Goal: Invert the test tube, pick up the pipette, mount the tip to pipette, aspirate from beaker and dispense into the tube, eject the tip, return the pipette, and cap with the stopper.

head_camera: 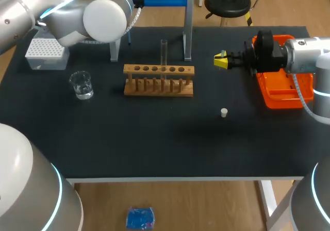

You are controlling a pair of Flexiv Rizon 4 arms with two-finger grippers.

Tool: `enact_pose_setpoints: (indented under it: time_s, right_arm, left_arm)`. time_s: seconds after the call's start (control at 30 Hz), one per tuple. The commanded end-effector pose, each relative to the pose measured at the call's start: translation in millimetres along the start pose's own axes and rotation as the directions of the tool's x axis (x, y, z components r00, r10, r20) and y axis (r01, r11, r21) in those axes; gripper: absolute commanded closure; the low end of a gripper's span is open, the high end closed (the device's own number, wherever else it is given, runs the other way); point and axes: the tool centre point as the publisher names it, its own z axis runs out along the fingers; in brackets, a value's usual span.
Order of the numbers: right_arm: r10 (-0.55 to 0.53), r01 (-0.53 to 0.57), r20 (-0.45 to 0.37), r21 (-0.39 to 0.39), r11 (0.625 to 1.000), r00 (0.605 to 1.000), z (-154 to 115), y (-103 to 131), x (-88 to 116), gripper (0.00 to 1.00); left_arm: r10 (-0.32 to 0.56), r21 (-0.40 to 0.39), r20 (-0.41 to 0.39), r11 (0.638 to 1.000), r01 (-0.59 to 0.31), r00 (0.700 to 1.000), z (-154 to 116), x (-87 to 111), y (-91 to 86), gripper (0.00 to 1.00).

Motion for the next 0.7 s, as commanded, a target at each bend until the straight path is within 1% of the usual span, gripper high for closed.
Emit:
enact_pose_setpoints:
  time_s: [0.03, 0.7]
  right_arm:
    - [-0.001, 0.001, 0.001, 0.002, 1.0, 1.0, -0.1, 0.2, 0.4, 1.0]
    - [-0.001, 0.001, 0.001, 0.002, 1.0, 1.0, -0.1, 0.2, 0.4, 1.0]
  left_arm:
    - [-0.005, 0.009, -0.012, 1.0, 0.005, 1.0, 5.6, -1.1, 0.2, 0.0]
    - [-0.008, 0.015, -0.036, 1.0, 0.009, 0.999, 13.2, -0.3, 0.4, 0.0]
